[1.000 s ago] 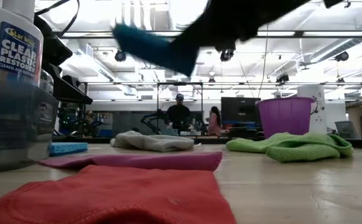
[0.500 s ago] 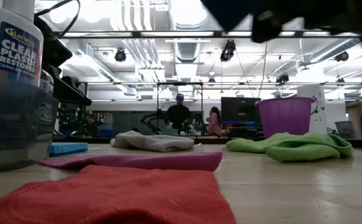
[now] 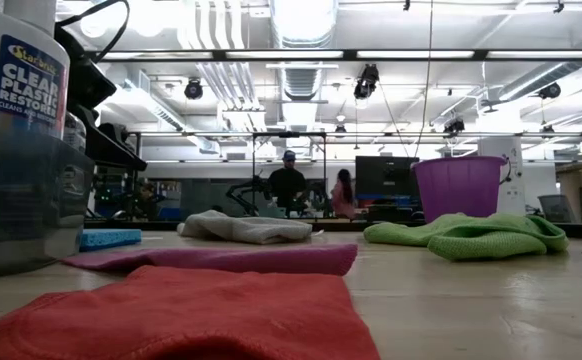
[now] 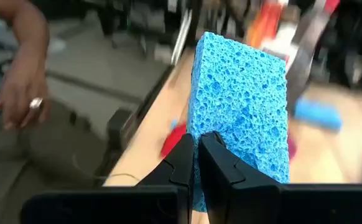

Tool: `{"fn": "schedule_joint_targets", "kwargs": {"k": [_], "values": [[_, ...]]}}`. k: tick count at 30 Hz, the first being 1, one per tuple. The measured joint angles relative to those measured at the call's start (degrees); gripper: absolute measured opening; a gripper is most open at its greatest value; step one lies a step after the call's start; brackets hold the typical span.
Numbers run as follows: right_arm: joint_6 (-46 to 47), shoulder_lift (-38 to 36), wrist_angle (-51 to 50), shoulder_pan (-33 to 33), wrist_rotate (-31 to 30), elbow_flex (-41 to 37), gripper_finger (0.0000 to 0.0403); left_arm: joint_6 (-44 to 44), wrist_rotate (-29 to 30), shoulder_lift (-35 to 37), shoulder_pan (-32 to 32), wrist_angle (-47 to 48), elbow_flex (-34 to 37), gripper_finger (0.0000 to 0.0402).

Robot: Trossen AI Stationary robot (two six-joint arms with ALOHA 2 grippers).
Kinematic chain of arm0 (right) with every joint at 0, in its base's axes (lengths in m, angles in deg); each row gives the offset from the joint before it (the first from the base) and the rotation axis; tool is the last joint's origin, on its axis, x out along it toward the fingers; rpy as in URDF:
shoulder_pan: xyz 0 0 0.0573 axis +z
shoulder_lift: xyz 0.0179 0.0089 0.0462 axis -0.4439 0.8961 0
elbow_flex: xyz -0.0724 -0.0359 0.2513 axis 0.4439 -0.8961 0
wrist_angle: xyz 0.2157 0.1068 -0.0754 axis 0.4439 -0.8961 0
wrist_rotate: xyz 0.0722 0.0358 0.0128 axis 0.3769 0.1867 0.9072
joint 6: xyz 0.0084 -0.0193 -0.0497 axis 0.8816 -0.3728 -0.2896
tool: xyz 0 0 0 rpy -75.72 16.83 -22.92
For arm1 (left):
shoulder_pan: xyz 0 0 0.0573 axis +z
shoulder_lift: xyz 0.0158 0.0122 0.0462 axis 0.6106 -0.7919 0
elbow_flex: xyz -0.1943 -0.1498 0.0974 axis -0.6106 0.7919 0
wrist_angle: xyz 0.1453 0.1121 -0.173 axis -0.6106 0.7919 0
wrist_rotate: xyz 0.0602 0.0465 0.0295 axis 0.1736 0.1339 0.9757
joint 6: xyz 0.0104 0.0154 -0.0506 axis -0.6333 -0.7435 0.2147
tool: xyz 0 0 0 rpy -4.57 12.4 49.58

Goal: Pick & Place Kitchen Items
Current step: Put the right light blue sponge into the black bin

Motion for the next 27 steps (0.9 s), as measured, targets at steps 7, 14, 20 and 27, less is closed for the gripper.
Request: {"fn": "schedule_joint_targets", "kwargs": {"k": [7, 14, 20, 27], "values": [[31.46, 4.71, -44.22, 7.24, 3.39, 22.59, 0.0018, 0.01, 0.00, 0.00, -0.04, 0.00, 0.00, 0.0214], [45.15, 16.43, -63.14, 8.61, 13.96, 39.75, 0.0018, -0.01, 0.00, 0.00, -0.04, -0.02, 0.00, 0.0214], [52.55, 25.58, -80.25, 7.81, 22.68, 48.55, 0.0018, -0.01, 0.00, 0.00, -0.04, -0.02, 0.00, 0.0214], [52.25, 29.03, -80.95, 6.29, 24.88, 48.64, 0.0018, 0.00, 0.00, 0.00, -0.04, -0.02, 0.00, 0.0214]]}}
